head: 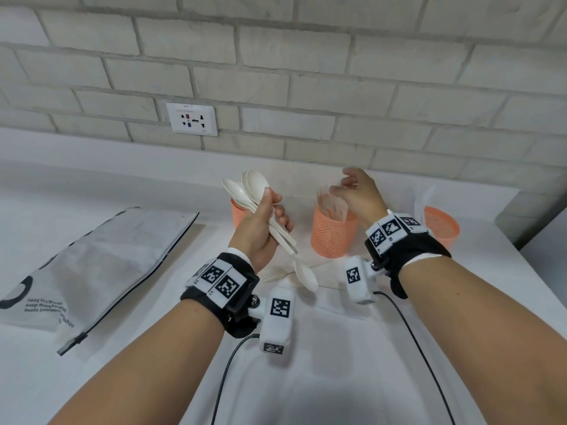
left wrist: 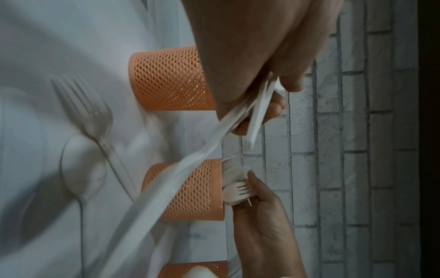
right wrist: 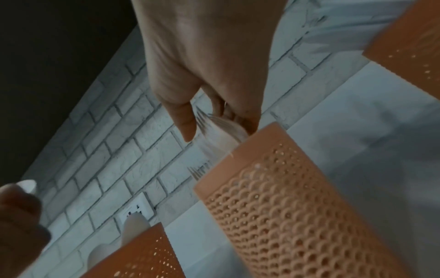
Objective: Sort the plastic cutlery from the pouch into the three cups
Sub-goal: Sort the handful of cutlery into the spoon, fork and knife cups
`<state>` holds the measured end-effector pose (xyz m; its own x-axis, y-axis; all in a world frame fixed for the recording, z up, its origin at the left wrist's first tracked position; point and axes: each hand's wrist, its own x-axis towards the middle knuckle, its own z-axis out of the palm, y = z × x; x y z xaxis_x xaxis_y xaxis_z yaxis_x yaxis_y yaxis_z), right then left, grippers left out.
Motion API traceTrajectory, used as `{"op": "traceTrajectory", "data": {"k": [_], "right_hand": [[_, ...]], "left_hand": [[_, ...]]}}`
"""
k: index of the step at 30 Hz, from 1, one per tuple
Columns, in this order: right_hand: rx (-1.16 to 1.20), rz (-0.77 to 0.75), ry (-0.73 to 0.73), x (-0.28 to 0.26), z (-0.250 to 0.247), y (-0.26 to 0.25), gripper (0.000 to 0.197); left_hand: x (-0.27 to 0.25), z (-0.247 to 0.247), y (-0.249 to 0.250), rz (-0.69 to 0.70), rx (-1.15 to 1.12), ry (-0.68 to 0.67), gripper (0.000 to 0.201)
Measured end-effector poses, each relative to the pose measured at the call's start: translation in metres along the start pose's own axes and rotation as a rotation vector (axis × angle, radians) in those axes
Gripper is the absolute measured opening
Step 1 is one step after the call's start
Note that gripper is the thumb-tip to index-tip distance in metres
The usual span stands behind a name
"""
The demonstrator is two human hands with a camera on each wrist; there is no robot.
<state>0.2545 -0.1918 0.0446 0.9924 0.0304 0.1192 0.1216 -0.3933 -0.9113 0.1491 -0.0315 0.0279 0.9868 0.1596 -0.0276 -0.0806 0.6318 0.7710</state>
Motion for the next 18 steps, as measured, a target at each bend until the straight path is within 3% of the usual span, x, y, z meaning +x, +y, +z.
{"op": "traceTrajectory", "data": {"k": [2, 4, 6, 9, 13, 15, 18], "right_hand": [[-0.092, -0.097, 0.086, -0.003, -0.001, -0.001, 0.053], [-0.159, -0.340, 0.240, -0.014, -0.002, -0.006, 0.048], [-0.100, -0.553, 0.247, -0.031, 0.002, -0.013, 0.036], [-0.064, -0.564, -0.152, -0.057, 0.011, -0.014, 0.024], [-0.298, -0.274, -0.666, -0.082, 0.024, 0.006, 0.040], [-0.397, -0.204, -0.748, -0.093, 0.031, 0.016, 0.041], [-0.455, -0.207, -0.758, -0.101, 0.039, 0.019, 0.015]], "left_hand": [[0.000, 0.000, -0.001, 0.000, 0.003, 0.003, 0.030], [0.000, 0.001, -0.003, -0.004, 0.008, 0.006, 0.030], [0.001, 0.002, -0.003, 0.009, 0.001, 0.009, 0.028], [0.004, 0.001, 0.005, 0.033, -0.078, 0.021, 0.029], [0.008, -0.006, 0.016, 0.028, -0.193, 0.045, 0.027], [0.006, -0.012, 0.015, 0.024, -0.179, 0.079, 0.029], [0.003, -0.013, 0.016, 0.011, -0.190, 0.094, 0.030]]}}
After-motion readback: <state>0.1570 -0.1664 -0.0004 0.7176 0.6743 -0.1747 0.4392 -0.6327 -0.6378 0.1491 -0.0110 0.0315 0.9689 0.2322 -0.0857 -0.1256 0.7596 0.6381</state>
